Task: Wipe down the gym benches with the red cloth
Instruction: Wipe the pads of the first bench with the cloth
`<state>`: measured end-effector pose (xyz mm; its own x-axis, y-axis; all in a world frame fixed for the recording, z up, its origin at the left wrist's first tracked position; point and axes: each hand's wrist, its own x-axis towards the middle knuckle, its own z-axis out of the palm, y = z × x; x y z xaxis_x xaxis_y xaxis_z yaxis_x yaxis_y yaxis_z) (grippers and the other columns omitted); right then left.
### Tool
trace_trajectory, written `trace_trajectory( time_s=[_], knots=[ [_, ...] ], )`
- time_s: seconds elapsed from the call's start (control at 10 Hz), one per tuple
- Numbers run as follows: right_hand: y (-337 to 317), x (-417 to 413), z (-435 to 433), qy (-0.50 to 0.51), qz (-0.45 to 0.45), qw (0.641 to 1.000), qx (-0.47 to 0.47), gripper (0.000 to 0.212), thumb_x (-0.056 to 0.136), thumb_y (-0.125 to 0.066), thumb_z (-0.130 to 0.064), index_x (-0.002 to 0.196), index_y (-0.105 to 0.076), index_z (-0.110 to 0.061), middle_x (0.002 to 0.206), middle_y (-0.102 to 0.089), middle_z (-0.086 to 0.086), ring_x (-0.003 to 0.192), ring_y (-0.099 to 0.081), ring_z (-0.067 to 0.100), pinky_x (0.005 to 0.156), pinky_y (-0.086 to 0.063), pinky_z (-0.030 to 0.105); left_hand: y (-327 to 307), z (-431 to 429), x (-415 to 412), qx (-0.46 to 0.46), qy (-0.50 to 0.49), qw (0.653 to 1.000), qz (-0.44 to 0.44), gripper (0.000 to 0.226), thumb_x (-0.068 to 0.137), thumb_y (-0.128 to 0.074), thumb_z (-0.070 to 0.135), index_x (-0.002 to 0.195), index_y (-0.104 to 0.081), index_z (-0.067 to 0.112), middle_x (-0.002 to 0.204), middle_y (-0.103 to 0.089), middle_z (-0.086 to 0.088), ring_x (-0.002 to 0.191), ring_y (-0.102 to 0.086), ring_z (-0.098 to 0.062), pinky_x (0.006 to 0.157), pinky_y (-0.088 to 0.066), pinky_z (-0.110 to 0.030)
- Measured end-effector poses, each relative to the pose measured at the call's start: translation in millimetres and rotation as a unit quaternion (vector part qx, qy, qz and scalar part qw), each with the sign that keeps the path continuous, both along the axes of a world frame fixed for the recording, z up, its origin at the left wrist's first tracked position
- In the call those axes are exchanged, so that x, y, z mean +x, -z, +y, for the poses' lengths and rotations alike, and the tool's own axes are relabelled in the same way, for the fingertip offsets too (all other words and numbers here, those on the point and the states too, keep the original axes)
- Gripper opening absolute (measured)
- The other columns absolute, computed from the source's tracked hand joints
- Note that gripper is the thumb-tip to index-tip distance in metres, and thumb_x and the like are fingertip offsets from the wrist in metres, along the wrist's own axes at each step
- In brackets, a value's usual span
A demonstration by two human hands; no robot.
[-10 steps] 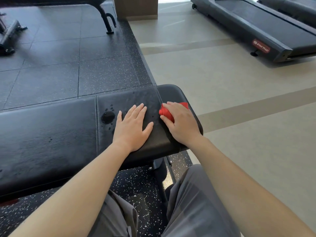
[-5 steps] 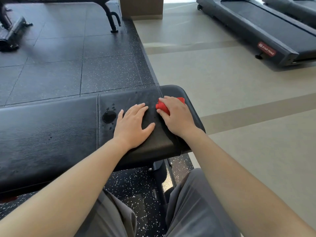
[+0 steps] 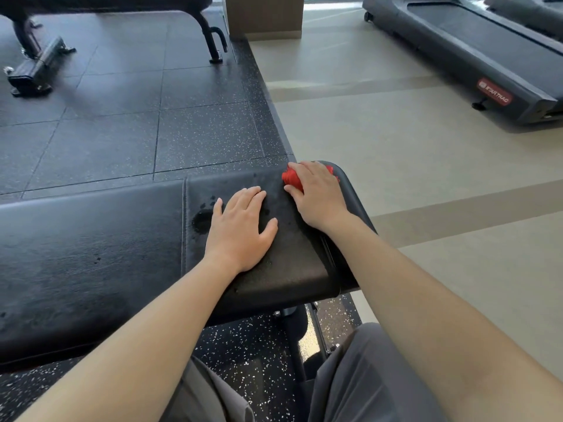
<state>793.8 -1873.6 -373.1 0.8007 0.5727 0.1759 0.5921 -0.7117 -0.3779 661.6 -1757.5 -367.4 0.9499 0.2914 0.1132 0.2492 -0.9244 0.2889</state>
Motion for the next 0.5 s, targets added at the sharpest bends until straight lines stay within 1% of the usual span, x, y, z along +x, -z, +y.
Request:
trace_trajectory(
  time_s=[0.1, 0.2, 0.3, 0.4, 0.5],
  knots=[
    [-1.7, 16.8, 11.2, -0.003, 0.010, 1.000, 0.009, 0.047, 0.093, -0.049, -0.039, 0.135, -0.044, -0.020, 0.138, -0.048, 0.001, 0.130, -0.038, 0.023, 0.109, -0.027, 0.042, 0.5, 0.0, 0.0, -0.001, 0.003, 1.000, 0.002, 0.058, 0.093, -0.039, 0.046, 0.145, -0.029, 0.021, 0.153, -0.024, 0.008, 0.143, -0.014, -0.010, 0.117, -0.005, -0.046],
    [-7.3, 8.7, 4.1, -0.014, 0.023, 1.000, 0.013, 0.047, 0.093, -0.048, -0.037, 0.136, -0.043, -0.019, 0.139, -0.047, 0.001, 0.131, -0.038, 0.021, 0.111, -0.025, 0.038, -0.6, -0.1, -0.3, -0.005, 0.003, 1.000, 0.007, 0.059, 0.094, -0.039, 0.045, 0.146, -0.027, 0.021, 0.154, -0.022, 0.008, 0.144, -0.012, -0.011, 0.117, -0.004, -0.046],
    [-9.7, -17.5, -19.4, -0.038, 0.019, 0.999, 0.020, 0.045, 0.093, -0.051, -0.034, 0.135, -0.045, -0.018, 0.140, -0.047, 0.001, 0.131, -0.039, 0.019, 0.111, -0.024, 0.033, -0.5, -0.4, -0.4, -0.004, 0.004, 1.000, 0.010, 0.059, 0.094, -0.038, 0.045, 0.147, -0.026, 0.021, 0.155, -0.021, 0.008, 0.144, -0.011, -0.011, 0.117, -0.003, -0.045],
    [-6.3, -36.7, -37.4, -0.056, 0.005, 0.998, 0.041, 0.045, 0.092, -0.053, -0.032, 0.135, -0.046, -0.017, 0.139, -0.048, 0.001, 0.130, -0.040, 0.019, 0.112, -0.026, 0.033, 0.9, -0.3, 0.0, -0.004, 0.003, 1.000, 0.006, 0.059, 0.094, -0.038, 0.045, 0.146, -0.026, 0.022, 0.155, -0.021, 0.008, 0.144, -0.011, -0.011, 0.117, -0.004, -0.046],
    [-10.1, -23.9, -25.7, -0.047, 0.018, 0.998, 0.033, 0.043, 0.093, -0.053, -0.030, 0.133, -0.048, -0.016, 0.137, -0.050, 0.002, 0.128, -0.041, 0.021, 0.110, -0.026, 0.032, 1.0, -0.7, 0.2, -0.006, 0.003, 1.000, 0.006, 0.059, 0.094, -0.038, 0.046, 0.146, -0.026, 0.022, 0.155, -0.022, 0.008, 0.144, -0.011, -0.011, 0.117, -0.003, -0.046]
  ],
)
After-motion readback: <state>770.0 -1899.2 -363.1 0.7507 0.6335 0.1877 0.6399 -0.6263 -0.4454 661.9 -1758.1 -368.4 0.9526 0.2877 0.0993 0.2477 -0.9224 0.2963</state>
